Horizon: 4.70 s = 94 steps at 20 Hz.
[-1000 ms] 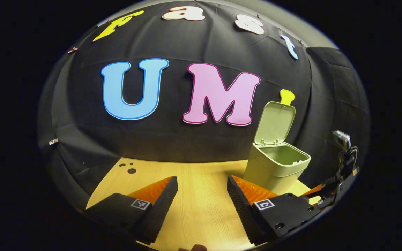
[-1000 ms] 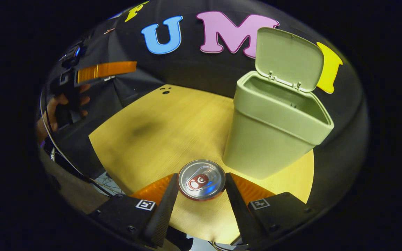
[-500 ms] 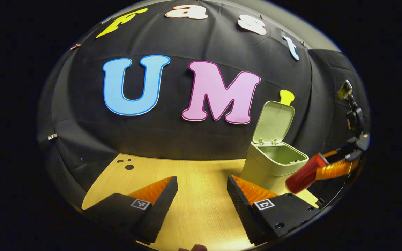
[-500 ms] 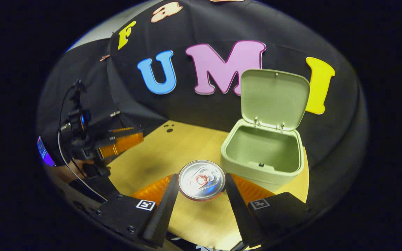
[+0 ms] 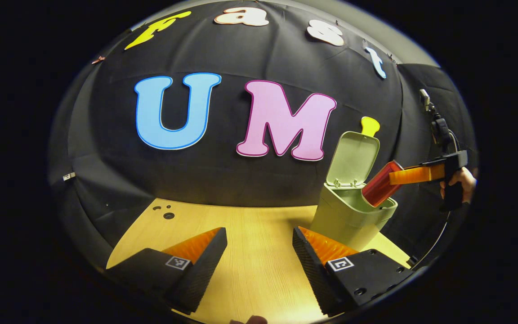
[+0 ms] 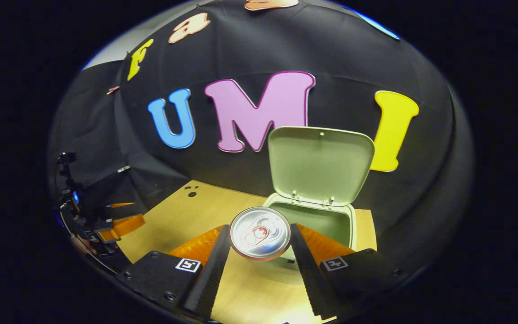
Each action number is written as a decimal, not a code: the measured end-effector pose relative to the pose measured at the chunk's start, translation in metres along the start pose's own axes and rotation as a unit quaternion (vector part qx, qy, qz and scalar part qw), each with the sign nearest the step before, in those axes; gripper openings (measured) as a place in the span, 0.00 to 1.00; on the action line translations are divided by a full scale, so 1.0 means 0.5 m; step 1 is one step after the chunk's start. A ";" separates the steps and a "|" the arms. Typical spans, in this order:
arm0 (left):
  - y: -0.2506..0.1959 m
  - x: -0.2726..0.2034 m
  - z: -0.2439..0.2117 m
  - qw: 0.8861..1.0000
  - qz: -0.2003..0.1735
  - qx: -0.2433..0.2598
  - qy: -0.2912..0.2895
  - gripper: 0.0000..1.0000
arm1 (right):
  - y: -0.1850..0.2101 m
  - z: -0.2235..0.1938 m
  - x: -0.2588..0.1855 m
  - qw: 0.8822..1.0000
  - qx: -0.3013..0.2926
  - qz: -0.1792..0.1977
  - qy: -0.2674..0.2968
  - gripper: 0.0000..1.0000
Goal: Press the lid of the desktop garbage bin to open it, pick up the crumpled paper on the desktop and throw it into the bin, then pick up the pop can on the desktop and drop it into the bin, and finally close the garbage bin lid.
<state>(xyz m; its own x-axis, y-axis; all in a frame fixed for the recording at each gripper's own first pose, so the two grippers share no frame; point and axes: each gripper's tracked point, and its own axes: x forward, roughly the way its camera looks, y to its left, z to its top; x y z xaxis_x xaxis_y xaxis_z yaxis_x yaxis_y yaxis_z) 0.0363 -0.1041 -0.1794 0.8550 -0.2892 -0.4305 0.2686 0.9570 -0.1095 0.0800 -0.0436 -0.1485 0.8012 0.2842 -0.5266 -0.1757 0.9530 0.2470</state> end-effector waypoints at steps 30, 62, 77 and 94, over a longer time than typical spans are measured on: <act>0.017 0.000 -0.012 1.000 0.008 -0.009 0.010 0.95 | -0.045 -0.114 0.135 0.993 0.024 -0.017 0.115 0.84; 0.003 -0.013 -0.021 1.000 0.003 -0.014 0.012 0.95 | -0.116 0.375 0.081 0.975 0.026 -0.096 -0.201 0.98; 0.004 0.002 -0.030 1.000 0.005 -0.022 0.018 0.95 | -0.144 0.317 0.150 0.983 0.018 -0.115 -0.139 0.99; -0.024 0.007 -0.032 0.999 -0.026 -0.022 0.022 0.95 | -0.085 0.061 0.068 0.995 -0.005 -0.095 -0.023 1.00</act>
<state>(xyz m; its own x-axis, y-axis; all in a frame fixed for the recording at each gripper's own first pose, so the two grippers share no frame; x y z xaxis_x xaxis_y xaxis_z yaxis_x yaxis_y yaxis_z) 0.0288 -0.1161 -0.1939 0.8201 -0.3376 -0.4620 0.2912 0.9413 -0.1708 0.1320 -0.0779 -0.1522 0.8455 0.0943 -0.5256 -0.0240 0.9900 0.1390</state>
